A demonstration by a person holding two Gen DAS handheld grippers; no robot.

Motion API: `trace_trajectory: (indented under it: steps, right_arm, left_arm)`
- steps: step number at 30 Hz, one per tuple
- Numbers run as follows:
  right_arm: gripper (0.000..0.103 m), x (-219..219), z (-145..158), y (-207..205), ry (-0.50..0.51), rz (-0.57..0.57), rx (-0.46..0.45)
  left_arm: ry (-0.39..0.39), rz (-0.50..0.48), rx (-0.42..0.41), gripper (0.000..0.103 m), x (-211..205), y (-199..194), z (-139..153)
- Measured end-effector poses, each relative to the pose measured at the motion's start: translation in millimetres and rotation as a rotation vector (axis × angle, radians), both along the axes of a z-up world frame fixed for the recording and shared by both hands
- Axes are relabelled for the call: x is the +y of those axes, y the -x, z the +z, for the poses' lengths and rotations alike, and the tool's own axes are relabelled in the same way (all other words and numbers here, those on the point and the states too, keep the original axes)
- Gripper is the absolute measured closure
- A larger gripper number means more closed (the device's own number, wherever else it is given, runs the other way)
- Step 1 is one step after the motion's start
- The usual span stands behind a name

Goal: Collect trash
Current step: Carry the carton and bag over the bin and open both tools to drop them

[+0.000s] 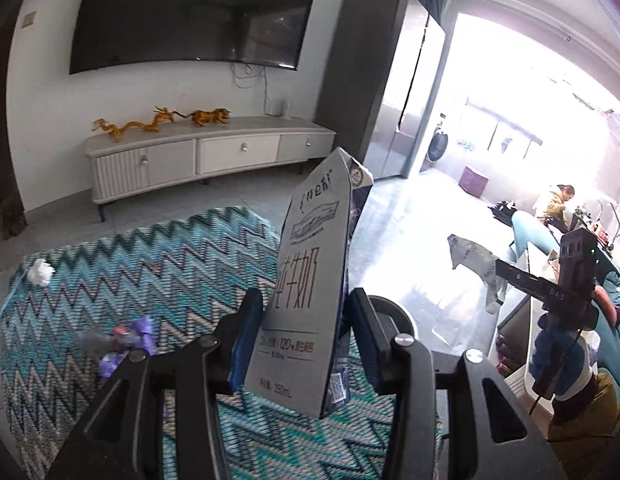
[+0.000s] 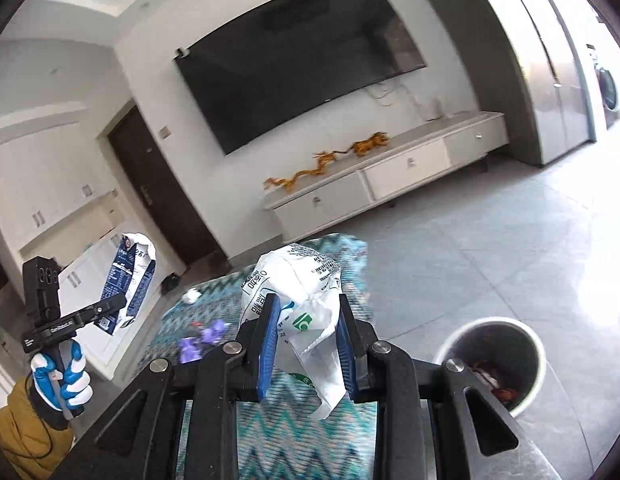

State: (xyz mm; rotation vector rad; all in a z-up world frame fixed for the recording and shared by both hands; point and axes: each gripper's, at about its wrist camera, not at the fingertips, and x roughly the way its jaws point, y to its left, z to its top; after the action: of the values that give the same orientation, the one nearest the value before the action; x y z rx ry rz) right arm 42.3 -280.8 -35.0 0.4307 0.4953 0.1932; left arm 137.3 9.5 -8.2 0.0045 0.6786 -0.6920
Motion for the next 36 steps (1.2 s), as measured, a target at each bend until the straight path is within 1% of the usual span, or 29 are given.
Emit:
trace_trajectory:
  steps: [3,5,9,14,17,23,24,29,32,34,36]
  right_arm:
    - [0.078,-31.2,-16.0,5.8,-0.029,-0.059,0.017]
    - [0.078,-50.8,-31.8,6.4,-0.058,-0.098,0.032]
    - [0.078,-82.0,-63.1,5.0,-0.119,-0.157,0.073]
    - [0.078,-120.8,-114.7,-13.6,-0.194,-0.222,0.162]
    - [0.078,-139.1,-141.7,-23.0,-0.226,-0.251,0.216]
    - [0.078,-160.3,-185.1,-50.9,-0.26,-0.292,0.313]
    - [0.078,-157.5,-190.2,-48.2,-0.263,-0.296,0.323]
    - [0.077,-163.7,-220.7,-68.0,-0.266,-0.315,0.391]
    - [0.077,-167.2,-238.8,-75.9,-0.267,-0.328,0.428]
    - [0.075,-169.0,-247.6,-80.1,-0.263,-0.331,0.443]
    - [0.074,-169.9,-254.5,-84.8,-0.251,-0.345,0.458]
  left_arm:
    - [-0.02,-0.062,0.044,0.061,-56.8,-12.3,-16.6]
    - [-0.04,-0.095,0.071,0.061,-91.0,-18.4,-30.1]
    - [-0.096,-0.17,0.132,0.061,-160.7,-30.4,-62.2]
    - [-0.18,-0.234,0.191,0.061,-224.9,-39.4,-104.5]
    - [-0.223,-0.255,0.239,0.061,-258.2,-53.7,-128.3]
    - [-0.264,-0.266,0.305,0.061,-302.9,-76.6,-168.2]
    - [-0.266,-0.264,0.315,0.061,-308.3,-81.6,-174.7]
    - [-0.29,-0.245,0.356,0.061,-331.0,-101.7,-205.0]
    - [-0.311,-0.248,0.353,0.061,-340.6,-106.3,-216.2]
    - [-0.307,-0.25,0.362,0.06,-344.6,-108.3,-220.5]
    - [-0.284,-0.249,0.376,0.059,-347.3,-110.0,-221.6]
